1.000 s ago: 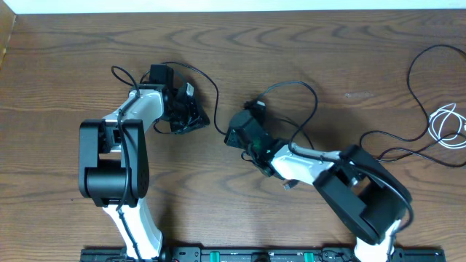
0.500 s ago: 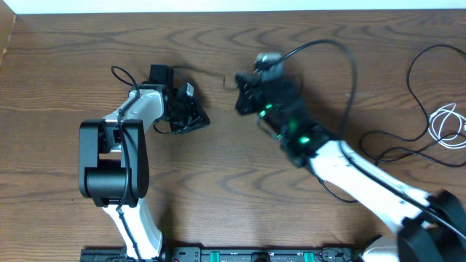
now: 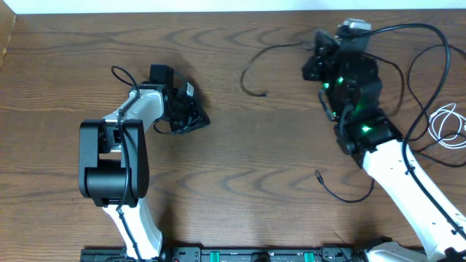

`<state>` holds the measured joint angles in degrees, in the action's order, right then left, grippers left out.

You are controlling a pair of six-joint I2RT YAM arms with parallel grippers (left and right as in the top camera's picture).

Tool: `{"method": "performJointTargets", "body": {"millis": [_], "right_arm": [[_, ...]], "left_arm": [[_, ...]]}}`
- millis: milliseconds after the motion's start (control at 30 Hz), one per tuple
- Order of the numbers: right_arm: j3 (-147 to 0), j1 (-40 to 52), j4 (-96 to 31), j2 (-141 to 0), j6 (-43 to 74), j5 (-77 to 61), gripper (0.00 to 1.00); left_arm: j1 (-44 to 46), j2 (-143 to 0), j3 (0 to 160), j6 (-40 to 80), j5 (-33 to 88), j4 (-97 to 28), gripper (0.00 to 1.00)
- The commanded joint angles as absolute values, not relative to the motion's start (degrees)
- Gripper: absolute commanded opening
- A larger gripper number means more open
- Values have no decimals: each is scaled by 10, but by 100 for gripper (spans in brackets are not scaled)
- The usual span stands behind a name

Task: Untangle cables
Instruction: 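Lift the grasped black cable up and right with the right gripper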

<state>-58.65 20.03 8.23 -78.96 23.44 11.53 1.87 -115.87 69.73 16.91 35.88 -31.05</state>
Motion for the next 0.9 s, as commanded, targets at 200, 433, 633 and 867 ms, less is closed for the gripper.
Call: {"method": "performJointTargets", "body": {"millis": [200, 433, 633, 867], "right_arm": [[-595, 182, 15, -798, 244, 117, 1], [-595, 182, 14, -842, 241, 81, 1], [-595, 182, 43, -911, 241, -32, 1], [-595, 182, 71, -1015, 231, -106, 1]], "left_arm": [[17, -1193, 677, 173, 293, -310, 13], [17, -1193, 677, 173, 293, -310, 14], [17, -1193, 677, 173, 293, -310, 14], [17, -1193, 677, 173, 293, -310, 14]]}}
